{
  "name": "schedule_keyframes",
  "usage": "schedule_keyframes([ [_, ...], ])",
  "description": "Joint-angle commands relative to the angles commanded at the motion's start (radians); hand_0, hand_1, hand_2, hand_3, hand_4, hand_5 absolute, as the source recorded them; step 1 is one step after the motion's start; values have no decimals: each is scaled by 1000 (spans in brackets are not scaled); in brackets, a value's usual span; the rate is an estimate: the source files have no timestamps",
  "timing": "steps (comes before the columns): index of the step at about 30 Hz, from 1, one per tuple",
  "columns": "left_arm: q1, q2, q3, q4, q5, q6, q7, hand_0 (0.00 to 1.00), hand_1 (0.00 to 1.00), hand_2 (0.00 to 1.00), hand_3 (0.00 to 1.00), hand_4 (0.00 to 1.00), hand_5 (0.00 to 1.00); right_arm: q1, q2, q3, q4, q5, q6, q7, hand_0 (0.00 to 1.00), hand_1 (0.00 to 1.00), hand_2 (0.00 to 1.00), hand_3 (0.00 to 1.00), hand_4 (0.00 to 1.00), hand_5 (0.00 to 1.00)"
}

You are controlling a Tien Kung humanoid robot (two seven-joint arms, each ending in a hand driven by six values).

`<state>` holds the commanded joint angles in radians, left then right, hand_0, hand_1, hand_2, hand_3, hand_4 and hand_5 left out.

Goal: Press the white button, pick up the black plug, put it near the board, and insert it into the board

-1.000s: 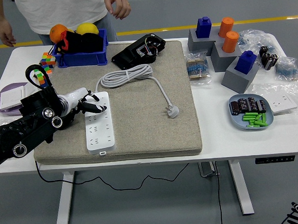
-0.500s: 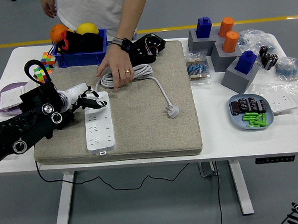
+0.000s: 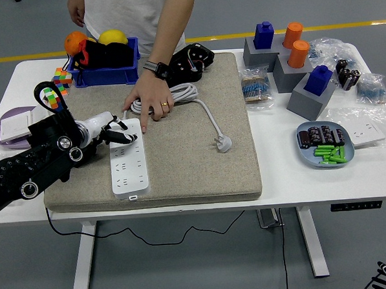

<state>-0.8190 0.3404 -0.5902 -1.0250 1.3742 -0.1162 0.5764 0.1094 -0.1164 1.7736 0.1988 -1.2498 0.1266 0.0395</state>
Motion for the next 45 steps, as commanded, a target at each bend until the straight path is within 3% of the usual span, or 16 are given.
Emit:
schedule_keyframes([
  [7, 16, 17, -79, -100, 85, 4, -7, 7, 38, 98, 771, 721, 525, 1, 2, 3, 0, -2, 0, 0, 728, 612, 558, 680, 744, 514],
  [10, 49, 27, -116, -154, 128, 11, -34, 7, 38, 98, 771, 721, 525, 1, 3, -2, 2, 2, 0, 2, 728, 612, 558, 680, 744, 514],
  [15, 144, 26, -223, -238, 185, 16, -85, 43, 69, 135, 783, 723, 488, -3, 6, 0, 1, -2, 1, 2, 728, 612, 558, 680, 744, 514],
  [18, 213, 21, -301, -269, 237, 35, -155, 43, 69, 135, 783, 723, 488, -5, 8, -1, 1, -3, 2, 1, 728, 612, 558, 680, 744, 514],
  [19, 225, 20, -315, -272, 247, 38, -170, 196, 250, 291, 750, 808, 312, -5, 9, -1, 1, -2, 2, 1, 728, 612, 558, 680, 744, 513],
  [20, 257, 15, -350, -280, 272, 51, -208, 196, 250, 291, 750, 808, 312, -7, 9, -2, 1, -3, 3, 1, 728, 612, 558, 680, 744, 513],
  [24, 350, -1, -457, -284, 324, 104, -358, 196, 250, 291, 750, 808, 312, -8, 10, -6, 2, -3, 3, 1, 728, 612, 558, 680, 744, 513],
  [25, 366, -4, -479, -284, 329, 107, -385, 592, 717, 588, 541, 888, 176, -7, 10, -8, 3, -2, 3, 2, 728, 612, 558, 680, 744, 513],
  [27, 405, -13, -529, -275, 338, 105, -411, 592, 717, 588, 541, 888, 176, -7, 11, -12, 5, 3, 3, 2, 728, 612, 558, 680, 744, 513],
  [30, 440, -26, -580, -250, 364, 84, -402, 592, 717, 588, 541, 888, 176, -7, 11, -9, 3, 1, 3, 2, 728, 612, 558, 680, 744, 513],
  [31, 446, -29, -591, -244, 375, 80, -399, 882, 909, 733, 484, 976, 94, -7, 11, -8, 3, 0, 3, 2, 728, 612, 558, 680, 744, 513],
  [36, 466, -41, -636, -198, 389, 59, -390, 882, 909, 733, 484, 976, 94, -7, 11, -10, 3, 1, 4, 2, 728, 612, 558, 680, 744, 513],
  [37, 469, -41, -641, -189, 388, 56, -389, 914, 922, 791, 465, 984, 58, -6, 11, -13, 4, 3, 3, 3, 728, 611, 557, 679, 743, 512],
  [39, 474, -41, -648, -173, 389, 52, -389, 914, 922, 791, 465, 984, 58, -5, 10, -17, 5, 6, 3, 3, 728, 611, 557, 679, 743, 512],
  [45, 489, -34, -672, -157, 391, 45, -391, 882, 902, 784, 438, 993, 45, -6, 10, -20, 6, 8, 3, 3, 728, 611, 557, 679, 743, 512],
])
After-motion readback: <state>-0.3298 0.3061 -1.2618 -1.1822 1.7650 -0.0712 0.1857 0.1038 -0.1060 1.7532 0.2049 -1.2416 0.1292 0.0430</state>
